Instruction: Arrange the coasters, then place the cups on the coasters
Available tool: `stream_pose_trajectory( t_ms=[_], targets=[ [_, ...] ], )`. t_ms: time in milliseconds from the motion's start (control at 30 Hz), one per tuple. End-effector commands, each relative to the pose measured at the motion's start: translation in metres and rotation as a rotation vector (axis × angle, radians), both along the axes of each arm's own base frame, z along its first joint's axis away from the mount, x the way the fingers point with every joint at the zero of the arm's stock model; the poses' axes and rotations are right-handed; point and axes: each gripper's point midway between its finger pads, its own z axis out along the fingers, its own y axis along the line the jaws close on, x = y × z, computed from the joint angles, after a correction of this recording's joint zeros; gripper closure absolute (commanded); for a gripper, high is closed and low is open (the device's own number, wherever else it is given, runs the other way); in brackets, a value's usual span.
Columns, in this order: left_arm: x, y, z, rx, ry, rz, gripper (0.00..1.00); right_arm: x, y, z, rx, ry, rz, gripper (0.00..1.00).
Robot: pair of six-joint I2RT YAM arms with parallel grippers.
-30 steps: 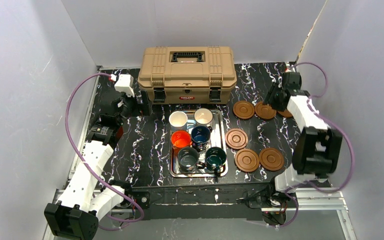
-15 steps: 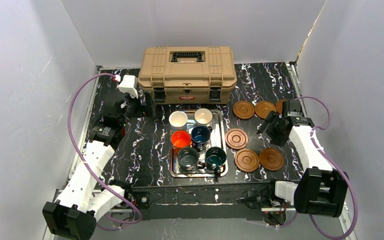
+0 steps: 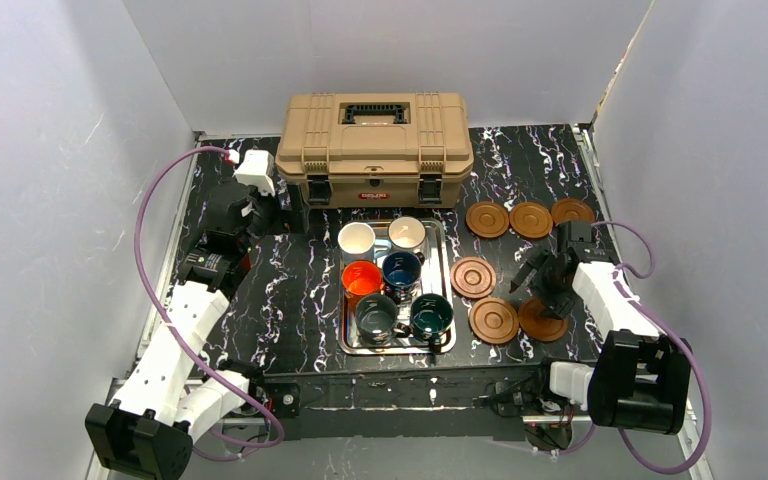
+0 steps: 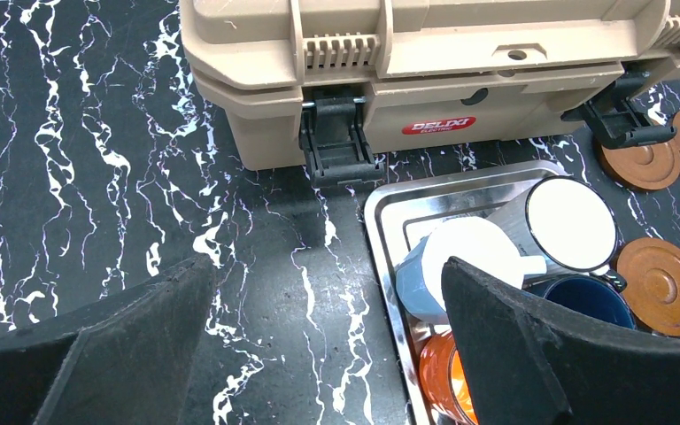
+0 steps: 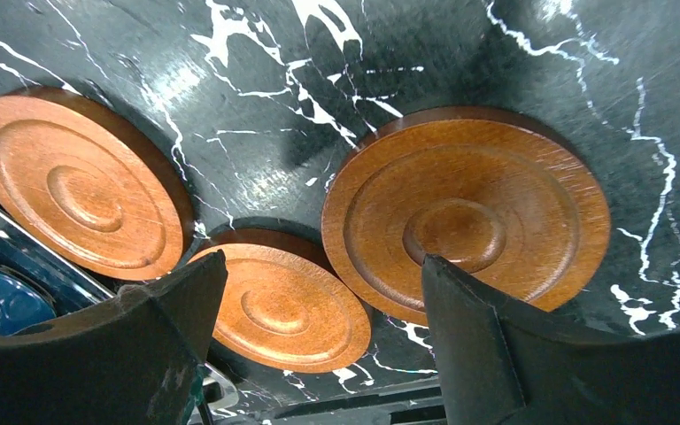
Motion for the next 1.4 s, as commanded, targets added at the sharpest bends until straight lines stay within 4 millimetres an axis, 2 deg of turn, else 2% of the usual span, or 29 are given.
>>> stream_pose_trajectory(
  t_ms=[0, 200, 567, 933, 1067, 1267, 1367],
  targets=[
    [0.000, 0.001, 0.005, 0.017, -0.010, 0.002, 0.02, 0.010, 0.006, -0.006, 0.048, -0.041, -0.029, 0.11],
    [0.001, 0.001, 0.003, 0.020, -0.005, -0.002, 0.02, 0.009, -0.001, -0.014, 0.015, -0.038, -0.056, 0.11],
    [0.001, 0.000, 0.002, 0.022, 0.000, -0.003, 0.02, 0.021, -0.017, -0.023, -0.058, -0.078, -0.104, 0.12],
    [0.002, 0.001, 0.001, 0.029, 0.002, -0.002, 0.02, 0.060, -0.054, -0.016, -0.165, -0.209, -0.178, 0.13],
    [0.002, 0.001, 0.001, 0.028, 0.002, -0.004, 0.02, 0.074, -0.067, -0.016, -0.184, -0.247, -0.178, 0.16],
    [0.002, 0.001, 0.001, 0.029, 0.000, -0.002, 0.02, 0.100, -0.075, -0.002, -0.174, -0.338, -0.150, 0.23],
    [0.002, 0.001, 0.002, 0.028, -0.003, -0.002, 0.02, 0.105, -0.073, 0.007, -0.159, -0.343, -0.125, 0.26]
  ],
)
